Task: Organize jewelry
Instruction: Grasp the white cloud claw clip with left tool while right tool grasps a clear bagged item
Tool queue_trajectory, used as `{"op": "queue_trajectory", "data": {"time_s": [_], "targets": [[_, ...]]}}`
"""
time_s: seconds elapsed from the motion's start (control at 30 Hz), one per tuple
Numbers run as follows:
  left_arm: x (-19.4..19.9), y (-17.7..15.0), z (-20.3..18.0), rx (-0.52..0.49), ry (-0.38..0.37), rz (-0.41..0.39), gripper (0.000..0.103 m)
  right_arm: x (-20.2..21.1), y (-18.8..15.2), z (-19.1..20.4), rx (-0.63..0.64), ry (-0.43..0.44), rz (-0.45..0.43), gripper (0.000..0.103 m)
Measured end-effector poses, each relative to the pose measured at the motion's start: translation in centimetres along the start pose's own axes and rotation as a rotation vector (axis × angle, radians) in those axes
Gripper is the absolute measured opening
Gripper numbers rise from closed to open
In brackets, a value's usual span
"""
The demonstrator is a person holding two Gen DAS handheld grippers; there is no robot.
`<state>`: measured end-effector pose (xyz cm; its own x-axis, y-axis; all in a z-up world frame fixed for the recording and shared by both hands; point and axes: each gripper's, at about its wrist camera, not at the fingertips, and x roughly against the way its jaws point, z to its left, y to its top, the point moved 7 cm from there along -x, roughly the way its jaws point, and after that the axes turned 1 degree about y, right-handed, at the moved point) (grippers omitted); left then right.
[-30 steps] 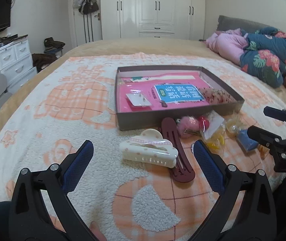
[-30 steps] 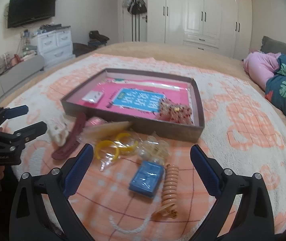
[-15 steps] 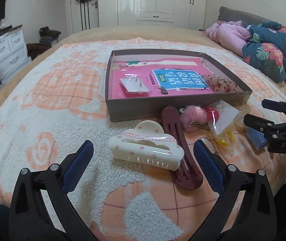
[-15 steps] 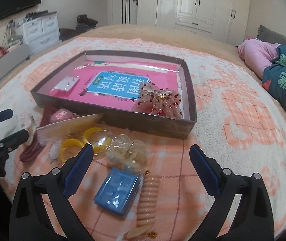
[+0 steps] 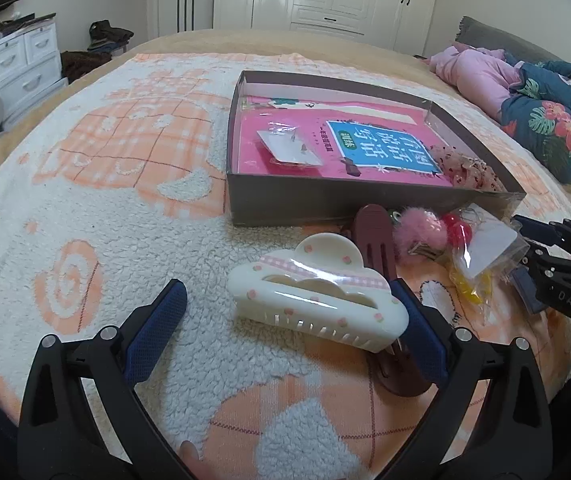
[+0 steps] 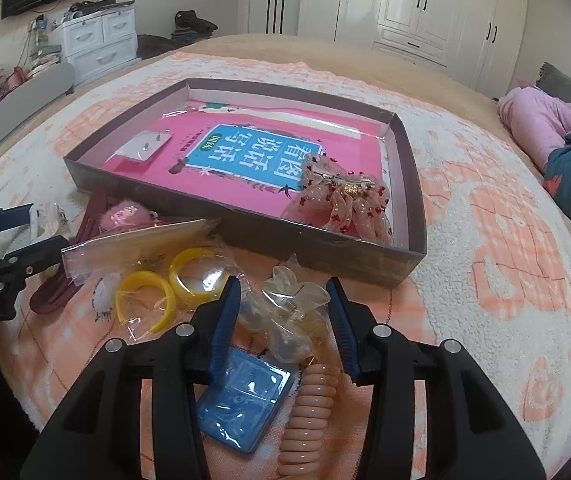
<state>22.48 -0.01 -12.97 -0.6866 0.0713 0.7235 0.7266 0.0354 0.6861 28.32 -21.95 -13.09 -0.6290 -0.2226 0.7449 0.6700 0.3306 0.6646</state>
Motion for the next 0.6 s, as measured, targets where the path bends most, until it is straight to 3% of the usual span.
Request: {"op": "queue_trajectory", "data": {"time_s": [0.23,0.33,0.37,0.4,0.6], "targets": [[-0.2,0.2,-0.3,-0.013,0.001,-0.004,0.088,1.8,0.9,-0.6,-0.055,0.024,-0.082,0.037],[-0.2,0.2,-0.7,-0.029,0.0,-0.003,0.077,2.1,1.1,-1.0,-0.076,0.025,-0.096,0.037],[-0.2,0.2,-0.8,-0.035,-0.001,-0.004,0.067,2.3,1.2,-1.1,-0.081,0.025,-0.102,0.037],[0.0,0.2,-0.9,-0.042,-0.003,-0.008,0.064,2.4,1.3,-1.1,-0.085,0.028,-0.108,0.037],[0.7,0.4,-1.5,-0.074,0.01,-0.026,0.062,3.3,1.4,-1.9,-0.12,0.03,-0.139,0.037]]}}
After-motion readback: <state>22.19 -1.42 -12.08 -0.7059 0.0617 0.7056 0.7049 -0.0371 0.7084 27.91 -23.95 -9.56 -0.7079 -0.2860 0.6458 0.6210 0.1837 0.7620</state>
